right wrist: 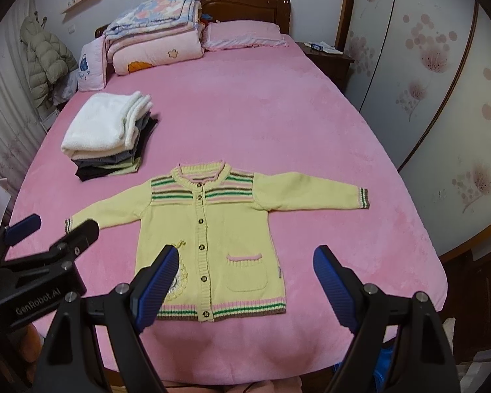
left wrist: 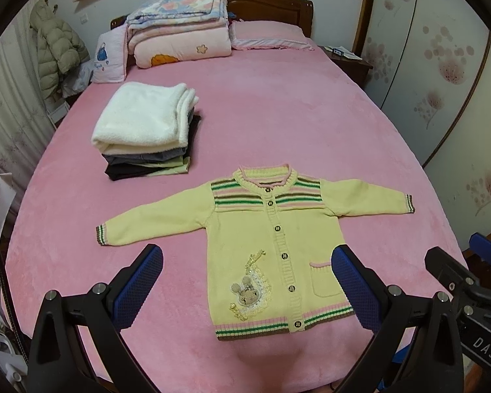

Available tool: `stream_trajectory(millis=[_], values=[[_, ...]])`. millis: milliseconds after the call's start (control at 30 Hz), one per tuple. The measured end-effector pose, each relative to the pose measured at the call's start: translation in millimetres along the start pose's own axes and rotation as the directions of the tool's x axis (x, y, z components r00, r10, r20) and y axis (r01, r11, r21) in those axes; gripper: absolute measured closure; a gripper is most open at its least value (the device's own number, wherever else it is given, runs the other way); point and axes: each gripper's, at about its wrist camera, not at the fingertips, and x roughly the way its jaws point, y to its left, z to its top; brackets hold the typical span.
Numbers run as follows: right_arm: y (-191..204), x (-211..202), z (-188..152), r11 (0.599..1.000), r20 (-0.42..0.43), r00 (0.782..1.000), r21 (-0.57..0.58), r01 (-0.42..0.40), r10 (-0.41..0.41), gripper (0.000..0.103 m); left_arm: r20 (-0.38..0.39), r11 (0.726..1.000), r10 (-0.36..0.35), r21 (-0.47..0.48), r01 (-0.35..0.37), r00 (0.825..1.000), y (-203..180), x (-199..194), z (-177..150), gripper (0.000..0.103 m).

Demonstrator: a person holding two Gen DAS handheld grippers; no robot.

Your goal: Fold large clothes

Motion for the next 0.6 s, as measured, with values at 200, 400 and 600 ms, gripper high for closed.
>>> stream_trajectory(millis=[200, 400, 600], values=[[-3.2, -5.0, 3.8, 0.999, 0.032, 0.999, -0.029, -0.012, 0.013, 0.018, 0.008, 1.000, 0.014, -0.008, -0.014, 1.000, -7.2, -2.2, 0.7, 0.000], [-8.1, -7.1, 8.3, 0.997, 0.049, 0.999, -0.067, 0.026, -0.023, 0.018, 0.019, 0.999, 0.022, -0.027, -0.022, 1.000, -13.8, -4.5, 3.0, 0.000], [-15.6, -6.1, 10.3, 0.996, 0.047, 0.999, -0.086, 0.019, -0.015, 0.018, 0.022, 1.000, 0.024, -0.018, -0.024, 0.999, -23.9, -4.3, 4.8, 0.000]])
